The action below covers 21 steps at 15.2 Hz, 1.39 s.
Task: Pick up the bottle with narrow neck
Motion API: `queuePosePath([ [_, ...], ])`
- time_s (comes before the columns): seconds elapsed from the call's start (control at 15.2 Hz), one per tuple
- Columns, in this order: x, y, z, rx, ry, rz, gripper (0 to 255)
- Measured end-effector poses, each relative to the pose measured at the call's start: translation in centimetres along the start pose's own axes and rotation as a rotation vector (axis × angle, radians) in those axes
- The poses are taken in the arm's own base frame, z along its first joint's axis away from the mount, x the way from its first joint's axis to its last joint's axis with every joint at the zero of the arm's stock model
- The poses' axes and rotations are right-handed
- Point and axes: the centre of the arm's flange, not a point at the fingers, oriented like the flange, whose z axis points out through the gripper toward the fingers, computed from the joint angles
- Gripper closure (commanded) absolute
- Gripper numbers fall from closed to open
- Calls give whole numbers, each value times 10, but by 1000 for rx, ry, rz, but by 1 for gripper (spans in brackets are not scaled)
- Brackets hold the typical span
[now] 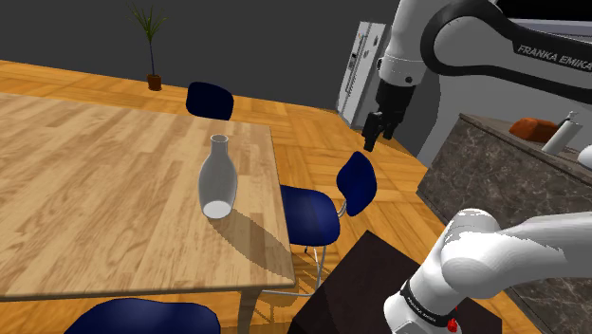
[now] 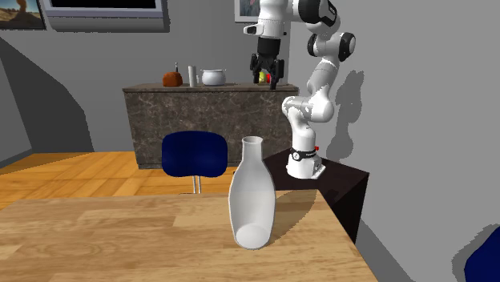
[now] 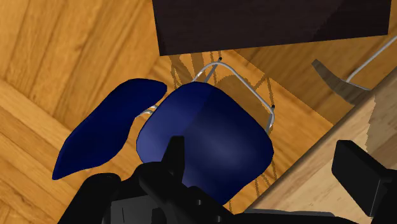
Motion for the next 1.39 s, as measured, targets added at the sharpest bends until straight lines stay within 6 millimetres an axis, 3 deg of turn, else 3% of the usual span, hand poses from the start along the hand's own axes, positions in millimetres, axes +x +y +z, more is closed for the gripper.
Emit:
queuePosePath([
  [0.13,5,-5,-1,2,-1,-2,0],
  [0.53,61,-47,0,29,-18,-28,0],
  [1.39,189,-162,6,93,-56,-89,0],
])
